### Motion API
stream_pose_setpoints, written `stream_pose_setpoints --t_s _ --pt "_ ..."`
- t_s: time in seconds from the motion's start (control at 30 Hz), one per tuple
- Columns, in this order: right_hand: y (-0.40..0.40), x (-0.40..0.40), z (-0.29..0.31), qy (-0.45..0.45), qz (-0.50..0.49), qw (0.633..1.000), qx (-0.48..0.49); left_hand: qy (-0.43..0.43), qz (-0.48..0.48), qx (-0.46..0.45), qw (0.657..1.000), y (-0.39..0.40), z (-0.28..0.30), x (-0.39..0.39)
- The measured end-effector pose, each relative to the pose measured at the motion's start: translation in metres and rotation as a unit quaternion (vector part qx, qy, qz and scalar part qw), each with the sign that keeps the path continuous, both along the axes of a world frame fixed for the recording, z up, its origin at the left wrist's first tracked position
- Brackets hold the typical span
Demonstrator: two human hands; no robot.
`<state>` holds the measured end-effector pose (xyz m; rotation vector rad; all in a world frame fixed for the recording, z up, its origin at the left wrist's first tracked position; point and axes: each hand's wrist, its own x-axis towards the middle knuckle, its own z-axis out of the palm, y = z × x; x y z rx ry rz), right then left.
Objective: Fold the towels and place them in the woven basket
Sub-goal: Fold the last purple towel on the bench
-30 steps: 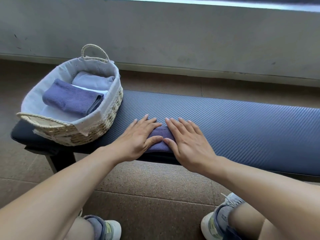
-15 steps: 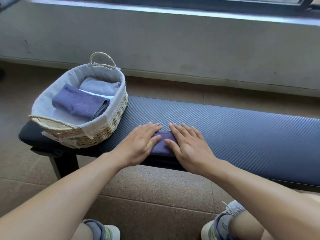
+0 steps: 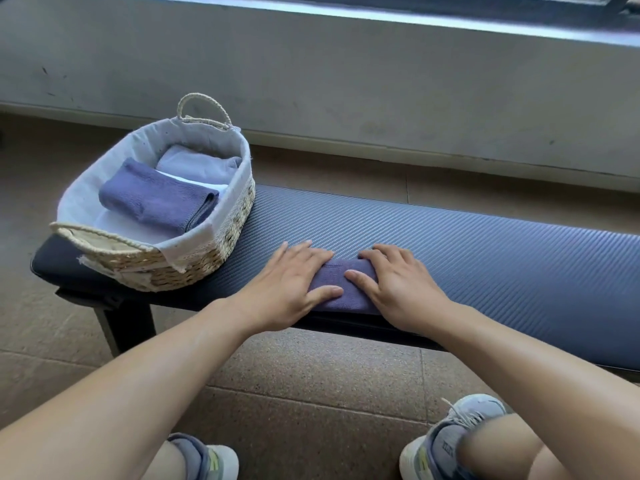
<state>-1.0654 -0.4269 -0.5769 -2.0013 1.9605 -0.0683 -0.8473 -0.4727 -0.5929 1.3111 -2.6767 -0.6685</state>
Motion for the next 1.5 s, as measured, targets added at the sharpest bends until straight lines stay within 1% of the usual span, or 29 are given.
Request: stream_pose_setpoints --t_s 0.1,0.17,0.27,0.37,0.43,0.47,0.5,0.57,0.6,0.67,0.7,0.73,0.8,0.87,0.93,1.0,1.07,1.17,1.2,1.27,1.37,1.5 --pt "-0.012 -0.008 0.015 0.010 0.000 1.000 0.028 0.026 0.038 -0.011 0.999 -0.004 0.011 -0.001" --pt "-0.016 -0.015 0.022 0.015 0.018 0.998 0.053 0.032 0.046 -0.027 0.998 -0.004 0.019 -0.003" --pt "-0.018 -0.020 0.033 -0.009 0.035 0.996 0.087 0.062 0.050 -0.019 0.997 0.001 0.028 -0.006" --pt "-0.017 -0.019 0.045 -0.091 -0.004 0.993 0.071 0.068 0.049 -0.008 0.996 0.007 0.030 -0.009" --pt "-0.016 -0.016 0.048 -0.166 -0.039 0.985 0.038 0.064 0.048 0.010 0.997 0.010 0.029 -0.012" --pt "-0.016 -0.015 0.049 -0.216 -0.055 0.975 0.025 0.074 0.053 0.026 0.996 0.012 0.029 -0.013" --pt "-0.016 -0.014 0.049 -0.280 -0.071 0.957 0.018 0.096 0.064 0.047 0.992 0.014 0.028 -0.014" --pt "-0.016 -0.012 0.049 -0.420 -0.105 0.901 0.013 0.169 0.104 0.098 0.975 0.019 0.028 -0.017" --pt "-0.016 -0.011 0.050 -0.486 -0.120 0.865 0.011 0.210 0.130 0.124 0.961 0.021 0.028 -0.019" --pt "-0.015 -0.008 0.051 -0.608 -0.150 0.779 0.020 0.283 0.176 0.173 0.927 0.026 0.028 -0.024" --pt "-0.015 -0.005 0.050 -0.649 -0.159 0.743 0.033 0.308 0.194 0.190 0.912 0.028 0.027 -0.027" --pt "-0.013 -0.001 0.049 -0.662 -0.159 0.731 0.047 0.322 0.209 0.202 0.901 0.030 0.027 -0.029" --pt "-0.008 0.011 0.043 -0.636 -0.148 0.755 0.060 0.319 0.227 0.210 0.896 0.034 0.027 -0.032" --pt "-0.006 0.020 0.036 -0.608 -0.142 0.779 0.048 0.328 0.254 0.216 0.884 0.035 0.029 -0.035" --pt "-0.006 0.022 0.036 -0.572 -0.111 0.812 0.038 0.363 0.300 0.211 0.857 0.032 0.030 -0.035" --pt "-0.007 0.021 0.039 -0.518 -0.049 0.852 0.057 0.396 0.334 0.209 0.830 0.026 0.033 -0.031" --pt "-0.008 0.020 0.037 -0.486 -0.013 0.871 0.076 0.409 0.347 0.216 0.816 0.021 0.036 -0.028" --pt "-0.010 0.021 0.030 -0.449 -0.019 0.892 0.053 0.434 0.365 0.250 0.785 0.016 0.036 -0.028" --pt "-0.010 0.022 0.028 -0.425 -0.016 0.904 0.044 0.437 0.370 0.258 0.778 0.014 0.033 -0.028" --pt "-0.009 0.022 0.025 -0.378 0.002 0.925 0.035 0.433 0.375 0.265 0.775 0.011 0.028 -0.028" --pt "-0.006 0.026 0.025 -0.355 0.007 0.935 0.024 0.440 0.368 0.284 0.768 0.007 0.027 -0.026" --pt "-0.006 0.028 0.025 -0.371 -0.007 0.929 -0.005 0.442 0.356 0.291 0.770 0.004 0.026 -0.024"
